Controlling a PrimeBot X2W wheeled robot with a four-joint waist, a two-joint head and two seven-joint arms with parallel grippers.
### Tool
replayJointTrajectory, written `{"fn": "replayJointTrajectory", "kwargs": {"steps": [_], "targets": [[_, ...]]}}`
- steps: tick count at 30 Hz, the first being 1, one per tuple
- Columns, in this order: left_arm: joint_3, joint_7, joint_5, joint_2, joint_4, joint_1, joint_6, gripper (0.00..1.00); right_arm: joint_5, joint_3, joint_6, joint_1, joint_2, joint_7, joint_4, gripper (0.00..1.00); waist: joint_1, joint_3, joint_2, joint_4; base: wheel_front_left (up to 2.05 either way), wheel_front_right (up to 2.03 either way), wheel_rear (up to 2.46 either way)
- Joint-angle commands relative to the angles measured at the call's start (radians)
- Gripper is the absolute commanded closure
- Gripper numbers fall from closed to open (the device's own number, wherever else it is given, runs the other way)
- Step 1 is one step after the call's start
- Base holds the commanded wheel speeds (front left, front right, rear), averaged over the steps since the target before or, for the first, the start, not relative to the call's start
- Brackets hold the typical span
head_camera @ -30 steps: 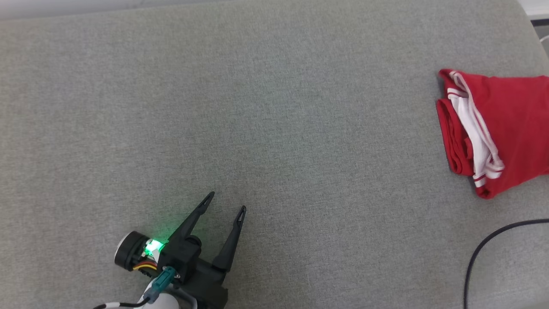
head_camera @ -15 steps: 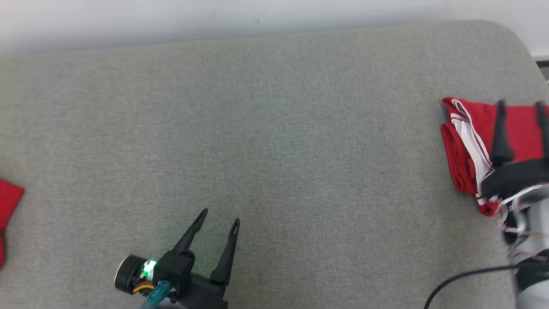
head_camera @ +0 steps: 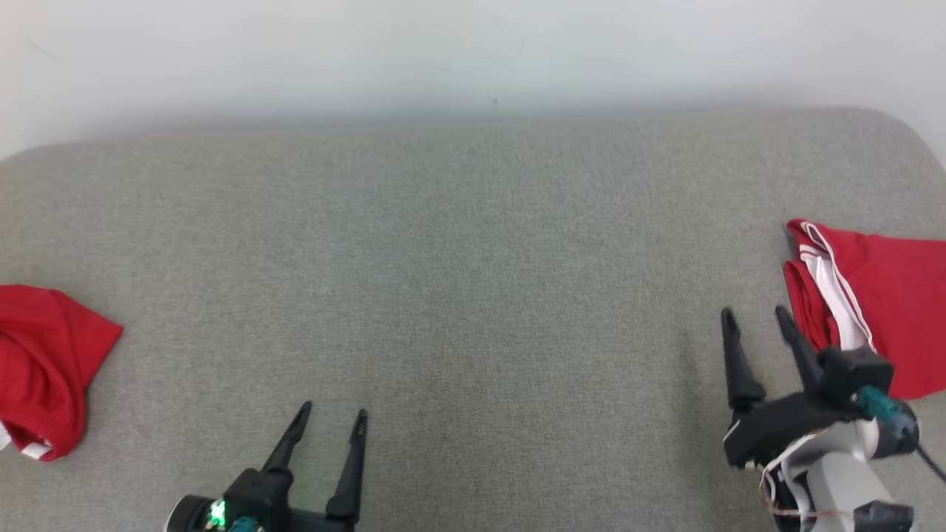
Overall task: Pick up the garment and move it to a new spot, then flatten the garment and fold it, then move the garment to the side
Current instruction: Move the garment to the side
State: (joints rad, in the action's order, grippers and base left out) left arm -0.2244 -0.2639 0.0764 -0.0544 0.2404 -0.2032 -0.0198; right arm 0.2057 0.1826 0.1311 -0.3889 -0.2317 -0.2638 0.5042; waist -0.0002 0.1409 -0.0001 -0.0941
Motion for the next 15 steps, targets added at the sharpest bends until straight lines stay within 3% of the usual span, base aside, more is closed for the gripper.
{"fn": "replayJointTrajectory", "kwargs": {"steps": [1,15], "targets": [[0.015,0.000,0.005,0.000,0.003,0.021,-0.007,0.00,0.012,0.007,-0.001,0.025,0.005,0.000,0.002,0.00,0.0002,-0.027,0.0001,0.018,0.00,0.00,0.00],[0.117,0.000,0.009,0.003,0.031,0.113,-0.027,0.00,0.031,0.016,-0.001,0.156,0.053,0.000,-0.030,0.00,0.0002,-0.111,0.0001,0.044,0.00,0.00,0.00]]}}
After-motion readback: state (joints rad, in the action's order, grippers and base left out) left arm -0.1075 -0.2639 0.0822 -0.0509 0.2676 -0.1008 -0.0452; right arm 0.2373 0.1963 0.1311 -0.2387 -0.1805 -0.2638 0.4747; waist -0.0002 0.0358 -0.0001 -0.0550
